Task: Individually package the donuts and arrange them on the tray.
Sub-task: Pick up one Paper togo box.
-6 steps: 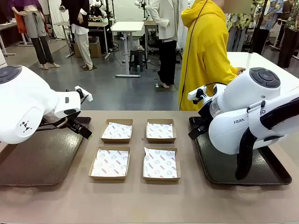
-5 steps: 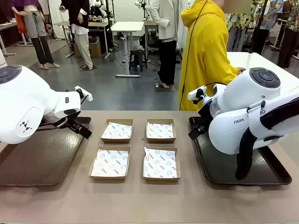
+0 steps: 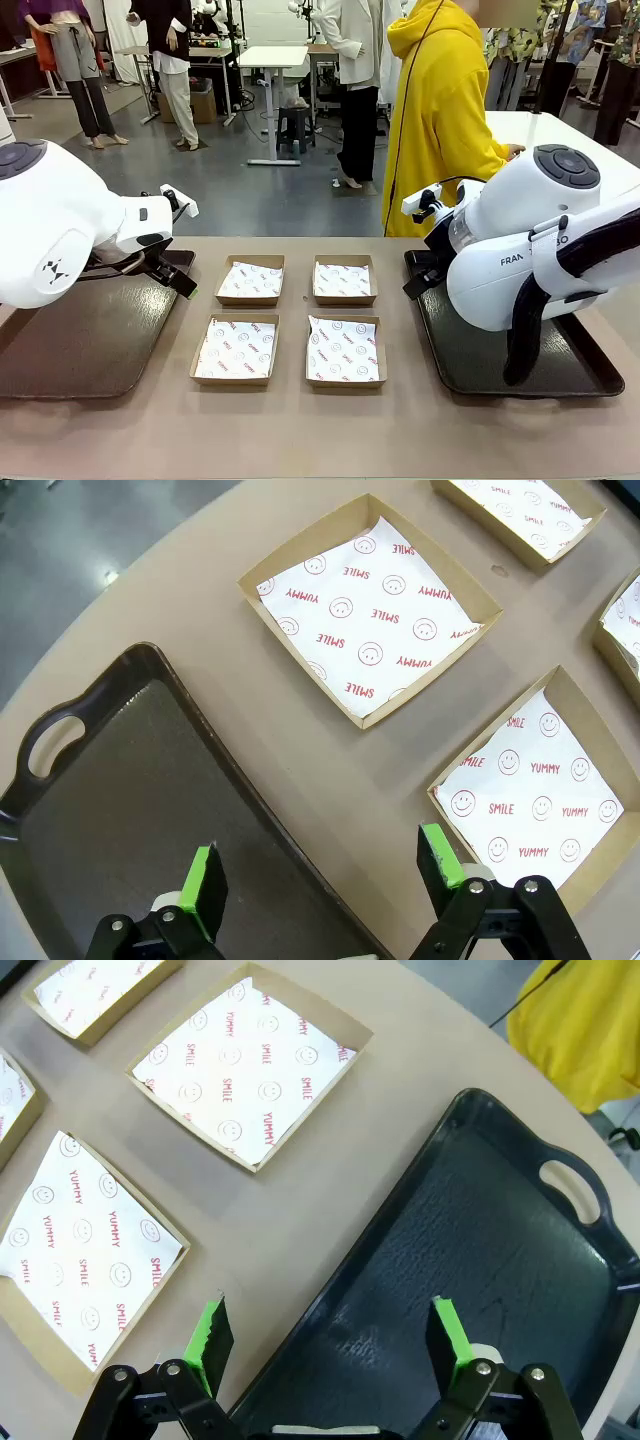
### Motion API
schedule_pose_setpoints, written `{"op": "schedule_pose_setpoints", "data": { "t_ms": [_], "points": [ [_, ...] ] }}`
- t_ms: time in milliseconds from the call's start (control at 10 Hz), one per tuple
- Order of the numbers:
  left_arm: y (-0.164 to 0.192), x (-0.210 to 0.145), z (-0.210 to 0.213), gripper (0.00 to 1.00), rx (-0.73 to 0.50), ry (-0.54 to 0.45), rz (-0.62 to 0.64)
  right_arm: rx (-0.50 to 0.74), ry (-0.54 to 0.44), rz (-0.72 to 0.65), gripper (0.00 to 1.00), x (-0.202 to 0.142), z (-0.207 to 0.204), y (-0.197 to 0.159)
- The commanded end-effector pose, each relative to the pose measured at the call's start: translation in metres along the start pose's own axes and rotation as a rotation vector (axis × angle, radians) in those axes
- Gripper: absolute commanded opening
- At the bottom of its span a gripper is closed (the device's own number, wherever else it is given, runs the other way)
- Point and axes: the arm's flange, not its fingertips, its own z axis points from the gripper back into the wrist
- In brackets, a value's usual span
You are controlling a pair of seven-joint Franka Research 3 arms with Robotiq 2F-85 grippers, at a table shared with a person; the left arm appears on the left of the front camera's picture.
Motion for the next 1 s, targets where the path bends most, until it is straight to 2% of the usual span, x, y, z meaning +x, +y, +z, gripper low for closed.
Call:
{"op": "schedule_pose_setpoints", "data": {
  "t_ms": [0, 700, 800, 900],
  "points": [
    [0.000, 0.000, 0.000, 1.00, 0.000, 0.000, 0.000, 0.000, 0.000, 0.000, 1.00, 0.000, 0.000, 0.000],
    [0.000, 0.000, 0.000, 1.00, 0.000, 0.000, 0.000, 0.000, 0.000, 0.000, 1.00, 0.000, 0.000, 0.000],
    [-0.001, -0.010, 0.027, 1.00, -0.001, -0.008, -0.040, -0.010, 0.015, -0.019, 1.00, -0.011, 0.027, 0.011],
    [-0.003, -0.032, 0.058, 1.00, -0.065, -0.011, -0.061, 0.014, 0.012, 0.021, 1.00, -0.032, 0.059, 0.026]
  ]
}}
